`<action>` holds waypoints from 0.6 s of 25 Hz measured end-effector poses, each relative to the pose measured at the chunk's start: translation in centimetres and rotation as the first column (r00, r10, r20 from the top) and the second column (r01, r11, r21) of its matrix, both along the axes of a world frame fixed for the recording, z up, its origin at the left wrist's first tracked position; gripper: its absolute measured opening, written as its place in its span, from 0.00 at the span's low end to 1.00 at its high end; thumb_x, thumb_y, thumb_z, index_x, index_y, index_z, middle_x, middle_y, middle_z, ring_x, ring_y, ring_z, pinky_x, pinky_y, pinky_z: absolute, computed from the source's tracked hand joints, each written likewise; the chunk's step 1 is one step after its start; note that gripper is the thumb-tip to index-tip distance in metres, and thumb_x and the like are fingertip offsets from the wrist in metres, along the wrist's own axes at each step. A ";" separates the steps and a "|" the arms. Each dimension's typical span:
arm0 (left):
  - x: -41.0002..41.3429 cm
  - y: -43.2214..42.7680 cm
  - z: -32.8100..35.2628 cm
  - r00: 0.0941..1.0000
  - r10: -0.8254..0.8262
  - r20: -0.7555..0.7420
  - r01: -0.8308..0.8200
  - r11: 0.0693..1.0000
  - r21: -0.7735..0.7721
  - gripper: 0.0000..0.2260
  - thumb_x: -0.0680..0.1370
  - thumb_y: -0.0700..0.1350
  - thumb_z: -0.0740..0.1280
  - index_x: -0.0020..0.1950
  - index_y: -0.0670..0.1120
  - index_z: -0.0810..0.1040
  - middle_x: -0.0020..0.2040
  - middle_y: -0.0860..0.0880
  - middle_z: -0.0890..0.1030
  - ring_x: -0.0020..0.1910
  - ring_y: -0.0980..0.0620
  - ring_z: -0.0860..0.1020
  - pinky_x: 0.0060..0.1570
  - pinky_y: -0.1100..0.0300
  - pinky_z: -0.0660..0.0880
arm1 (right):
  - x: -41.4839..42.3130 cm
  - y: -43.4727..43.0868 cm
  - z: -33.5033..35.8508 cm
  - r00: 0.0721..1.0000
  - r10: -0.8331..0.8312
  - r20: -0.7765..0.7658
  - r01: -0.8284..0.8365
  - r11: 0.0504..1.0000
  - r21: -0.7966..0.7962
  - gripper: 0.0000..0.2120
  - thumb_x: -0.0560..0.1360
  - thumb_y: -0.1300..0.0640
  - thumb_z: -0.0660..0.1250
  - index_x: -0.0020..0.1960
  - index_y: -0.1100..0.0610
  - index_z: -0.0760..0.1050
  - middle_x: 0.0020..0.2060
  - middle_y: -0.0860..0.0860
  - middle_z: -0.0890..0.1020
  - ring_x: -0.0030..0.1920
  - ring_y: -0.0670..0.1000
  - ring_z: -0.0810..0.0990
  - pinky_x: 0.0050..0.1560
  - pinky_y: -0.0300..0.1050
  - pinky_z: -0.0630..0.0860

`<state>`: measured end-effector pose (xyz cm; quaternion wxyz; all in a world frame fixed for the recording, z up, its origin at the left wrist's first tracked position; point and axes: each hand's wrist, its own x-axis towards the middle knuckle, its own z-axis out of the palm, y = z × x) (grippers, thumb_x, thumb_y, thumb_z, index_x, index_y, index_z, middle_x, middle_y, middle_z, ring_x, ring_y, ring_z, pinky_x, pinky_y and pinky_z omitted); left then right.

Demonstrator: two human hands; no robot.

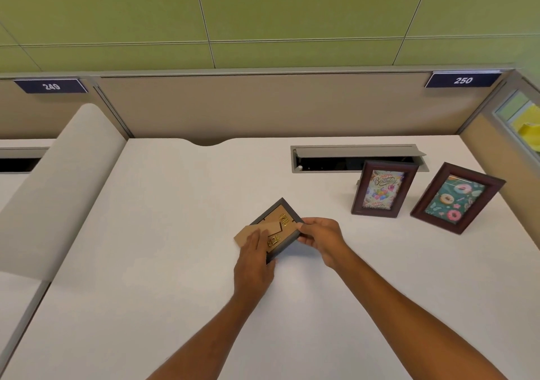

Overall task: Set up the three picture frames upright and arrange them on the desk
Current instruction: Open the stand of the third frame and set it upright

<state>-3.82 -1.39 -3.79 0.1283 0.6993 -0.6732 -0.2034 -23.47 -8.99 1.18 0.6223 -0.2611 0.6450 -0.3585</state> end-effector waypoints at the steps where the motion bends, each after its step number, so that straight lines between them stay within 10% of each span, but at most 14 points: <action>1: -0.3 0.0 0.2 1.000 0.011 -0.010 -0.011 1.000 -0.023 0.36 0.82 0.44 0.70 0.87 0.49 0.58 0.87 0.47 0.61 0.83 0.43 0.67 0.65 0.49 0.81 | 0.2 0.0 0.7 1.000 0.006 0.011 -0.006 1.000 -0.015 0.10 0.78 0.63 0.78 0.59 0.63 0.84 0.51 0.58 0.91 0.52 0.56 0.90 0.53 0.50 0.88; 4: -1.2 0.0 1.0 0.998 0.031 -0.051 -0.037 0.992 -0.120 0.36 0.79 0.33 0.70 0.85 0.45 0.64 0.83 0.43 0.69 0.73 0.38 0.79 0.51 0.47 0.87 | 0.9 0.1 2.6 0.999 0.000 0.044 0.003 0.998 -0.066 0.12 0.76 0.62 0.79 0.57 0.63 0.84 0.49 0.58 0.91 0.50 0.57 0.91 0.54 0.51 0.88; 15: -2.6 -2.2 5.9 0.911 0.124 -0.393 -0.207 0.963 -0.175 0.25 0.86 0.36 0.62 0.82 0.51 0.69 0.72 0.50 0.82 0.66 0.45 0.83 0.66 0.48 0.81 | 1.6 -1.4 8.4 0.995 0.035 0.090 -0.009 0.961 -0.276 0.12 0.78 0.53 0.78 0.56 0.61 0.86 0.49 0.58 0.90 0.51 0.57 0.91 0.54 0.50 0.88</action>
